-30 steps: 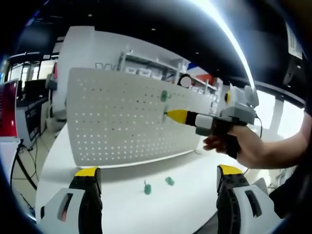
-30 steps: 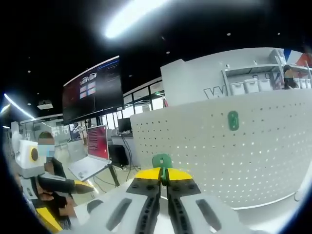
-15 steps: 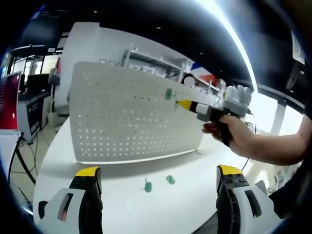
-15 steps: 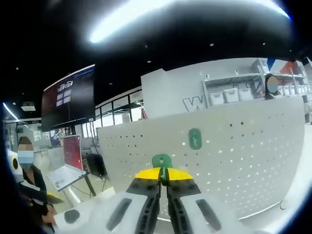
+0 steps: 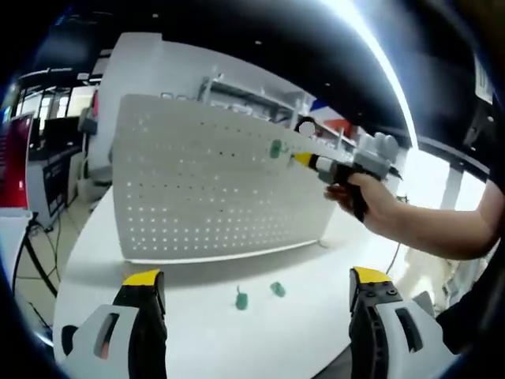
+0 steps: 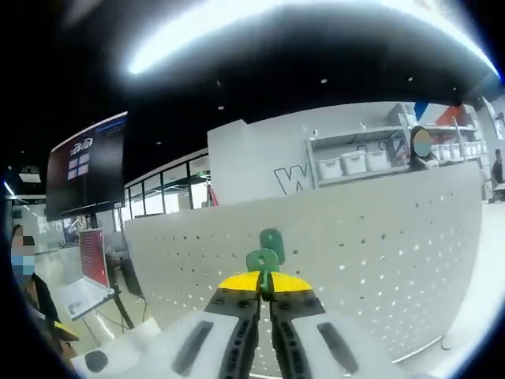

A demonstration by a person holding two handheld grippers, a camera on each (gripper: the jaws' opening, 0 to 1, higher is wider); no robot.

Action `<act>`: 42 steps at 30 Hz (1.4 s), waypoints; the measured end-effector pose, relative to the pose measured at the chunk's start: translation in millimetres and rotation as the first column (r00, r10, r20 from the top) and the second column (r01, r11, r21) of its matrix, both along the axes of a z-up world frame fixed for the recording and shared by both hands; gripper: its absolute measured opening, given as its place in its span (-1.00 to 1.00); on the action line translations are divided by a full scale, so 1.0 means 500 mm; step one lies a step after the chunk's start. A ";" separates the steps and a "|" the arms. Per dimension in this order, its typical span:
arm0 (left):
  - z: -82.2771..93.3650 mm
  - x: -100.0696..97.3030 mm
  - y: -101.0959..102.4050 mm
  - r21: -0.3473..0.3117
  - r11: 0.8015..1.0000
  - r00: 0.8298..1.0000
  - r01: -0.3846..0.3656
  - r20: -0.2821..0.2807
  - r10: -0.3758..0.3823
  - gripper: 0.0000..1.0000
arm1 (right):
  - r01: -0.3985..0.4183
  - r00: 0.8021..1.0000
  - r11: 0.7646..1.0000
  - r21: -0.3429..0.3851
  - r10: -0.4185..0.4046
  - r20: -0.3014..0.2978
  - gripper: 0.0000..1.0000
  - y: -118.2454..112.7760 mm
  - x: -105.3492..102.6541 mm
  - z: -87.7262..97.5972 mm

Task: Insert the hook assembly into the mounting plate slot until the hook locks in place.

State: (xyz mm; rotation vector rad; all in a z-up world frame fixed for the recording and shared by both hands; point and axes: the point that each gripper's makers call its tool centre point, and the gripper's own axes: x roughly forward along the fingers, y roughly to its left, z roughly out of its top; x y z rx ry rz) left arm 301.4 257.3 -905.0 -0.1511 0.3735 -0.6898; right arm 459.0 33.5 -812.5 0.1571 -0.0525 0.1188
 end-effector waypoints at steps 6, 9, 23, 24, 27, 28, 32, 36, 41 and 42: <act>-0.002 0.006 0.004 0.003 1.000 1.000 -0.005 -0.006 0.005 0.96 | 0.040 0.999 0.999 0.006 -0.040 0.004 -1.00 -0.030 0.025 0.006; -0.004 0.008 0.008 0.003 1.000 1.000 -0.009 -0.010 0.009 0.95 | 0.057 0.998 0.998 0.006 -0.057 0.008 -1.00 -0.043 0.037 0.009; -0.012 0.014 0.019 0.008 1.000 0.999 -0.022 -0.023 0.022 0.94 | 0.105 0.994 0.994 0.003 -0.105 0.030 -0.99 -0.073 0.062 0.027; -0.012 0.014 0.019 0.008 1.000 0.999 -0.022 -0.024 0.022 0.94 | 0.107 0.994 0.994 0.005 -0.107 0.029 -0.99 -0.074 0.064 0.027; -0.016 0.013 0.020 0.010 1.000 0.999 -0.024 -0.028 0.024 0.94 | 0.121 0.992 0.992 0.020 -0.122 0.029 -1.00 -0.083 0.072 0.027; -0.018 0.013 0.021 0.010 1.000 0.999 -0.026 -0.031 0.026 0.94 | 0.123 0.992 0.992 0.019 -0.123 0.030 -1.00 -0.084 0.073 0.027; -0.023 0.013 0.027 0.010 0.999 0.999 -0.034 -0.036 0.035 0.94 | 0.132 0.990 0.991 0.016 -0.133 0.037 -1.00 -0.084 0.074 0.029; -0.024 0.014 0.032 0.012 0.999 0.998 -0.040 -0.037 0.041 0.93 | 0.141 0.989 0.990 -0.001 -0.141 0.047 -1.00 -0.079 0.068 0.028; -0.025 0.016 0.033 0.012 0.999 0.998 -0.041 -0.040 0.042 0.93 | 0.154 0.986 0.988 0.005 -0.154 0.064 -1.00 -0.077 0.067 0.027; -0.025 0.016 0.033 0.012 0.999 0.998 -0.041 -0.039 0.041 0.93 | 0.156 0.986 0.988 0.005 -0.156 0.066 -1.00 -0.076 0.066 0.026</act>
